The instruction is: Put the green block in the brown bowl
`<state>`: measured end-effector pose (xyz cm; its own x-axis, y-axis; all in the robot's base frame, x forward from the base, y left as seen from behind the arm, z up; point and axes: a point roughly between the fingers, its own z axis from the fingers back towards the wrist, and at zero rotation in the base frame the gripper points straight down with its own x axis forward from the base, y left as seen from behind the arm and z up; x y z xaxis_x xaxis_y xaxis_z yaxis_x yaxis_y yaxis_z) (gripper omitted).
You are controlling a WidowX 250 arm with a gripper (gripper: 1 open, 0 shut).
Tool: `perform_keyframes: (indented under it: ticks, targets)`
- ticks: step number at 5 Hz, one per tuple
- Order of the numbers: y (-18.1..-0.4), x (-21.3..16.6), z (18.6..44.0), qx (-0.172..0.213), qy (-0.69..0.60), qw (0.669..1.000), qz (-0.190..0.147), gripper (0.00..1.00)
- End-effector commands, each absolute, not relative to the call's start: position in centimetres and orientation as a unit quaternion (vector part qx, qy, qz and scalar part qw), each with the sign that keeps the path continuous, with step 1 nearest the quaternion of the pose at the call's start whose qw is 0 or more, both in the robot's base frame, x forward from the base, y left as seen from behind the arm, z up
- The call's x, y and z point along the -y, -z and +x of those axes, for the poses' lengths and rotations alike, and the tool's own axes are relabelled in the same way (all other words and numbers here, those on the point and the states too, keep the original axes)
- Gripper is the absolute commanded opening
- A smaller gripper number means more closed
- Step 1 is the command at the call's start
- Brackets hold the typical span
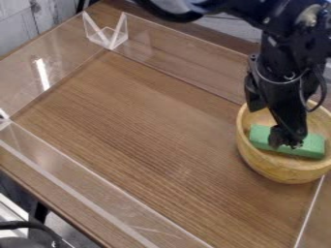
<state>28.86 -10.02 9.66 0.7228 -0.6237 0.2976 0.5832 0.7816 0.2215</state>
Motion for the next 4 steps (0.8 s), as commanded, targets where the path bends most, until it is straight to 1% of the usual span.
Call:
perform_keyframes:
  ticks: [1,4]
  targets:
    - [-10.53,9.92,29.52,0.197,0.311,0.928,0.055,1.00]
    - [-10.07,9.72,29.69,0.190,0.301,0.933,0.053,1.00]
